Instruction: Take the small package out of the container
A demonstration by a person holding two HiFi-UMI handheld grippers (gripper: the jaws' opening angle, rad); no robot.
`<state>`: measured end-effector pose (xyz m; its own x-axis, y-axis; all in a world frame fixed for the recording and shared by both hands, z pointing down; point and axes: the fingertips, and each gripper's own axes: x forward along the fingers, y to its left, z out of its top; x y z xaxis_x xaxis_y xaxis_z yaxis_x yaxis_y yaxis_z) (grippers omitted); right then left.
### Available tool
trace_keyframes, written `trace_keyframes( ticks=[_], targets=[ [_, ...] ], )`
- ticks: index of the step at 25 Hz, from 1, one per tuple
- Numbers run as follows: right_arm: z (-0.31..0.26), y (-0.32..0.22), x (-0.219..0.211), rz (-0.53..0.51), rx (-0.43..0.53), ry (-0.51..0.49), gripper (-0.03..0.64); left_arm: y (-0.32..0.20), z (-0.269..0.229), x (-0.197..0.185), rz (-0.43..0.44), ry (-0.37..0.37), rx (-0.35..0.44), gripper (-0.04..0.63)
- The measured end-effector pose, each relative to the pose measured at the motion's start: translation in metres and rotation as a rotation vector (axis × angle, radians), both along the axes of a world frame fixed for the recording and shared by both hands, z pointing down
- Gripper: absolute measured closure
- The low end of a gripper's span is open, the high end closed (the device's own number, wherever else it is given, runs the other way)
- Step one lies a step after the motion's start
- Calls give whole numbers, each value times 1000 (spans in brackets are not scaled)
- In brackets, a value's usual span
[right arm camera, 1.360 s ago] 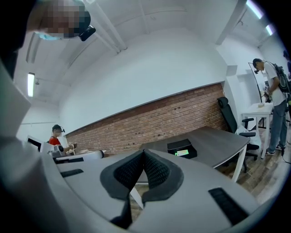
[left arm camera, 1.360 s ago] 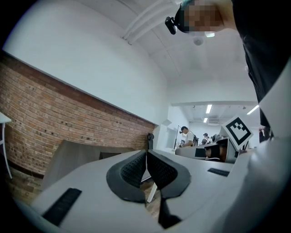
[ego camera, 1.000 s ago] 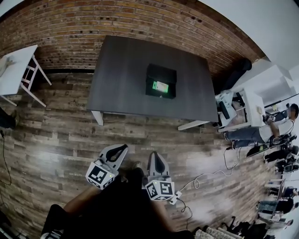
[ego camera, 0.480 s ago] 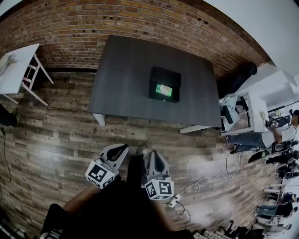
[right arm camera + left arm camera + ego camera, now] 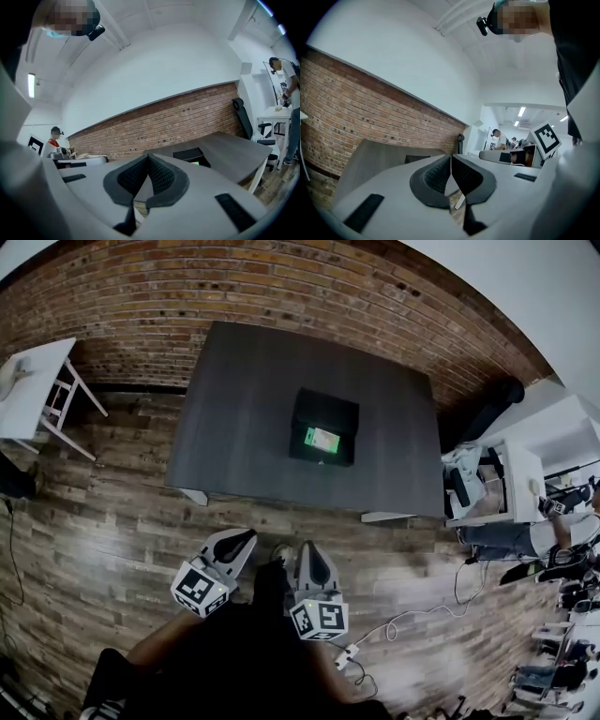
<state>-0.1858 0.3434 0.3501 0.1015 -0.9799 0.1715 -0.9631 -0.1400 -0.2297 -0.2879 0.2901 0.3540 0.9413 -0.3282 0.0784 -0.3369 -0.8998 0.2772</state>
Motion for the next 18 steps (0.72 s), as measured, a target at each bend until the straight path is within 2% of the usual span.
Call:
trace_keyframes(
  ticks=[18],
  targets=[
    [0,-70,158,-95,-16,-47,592,-60,5,158,-75,-63,-52,558]
  ],
)
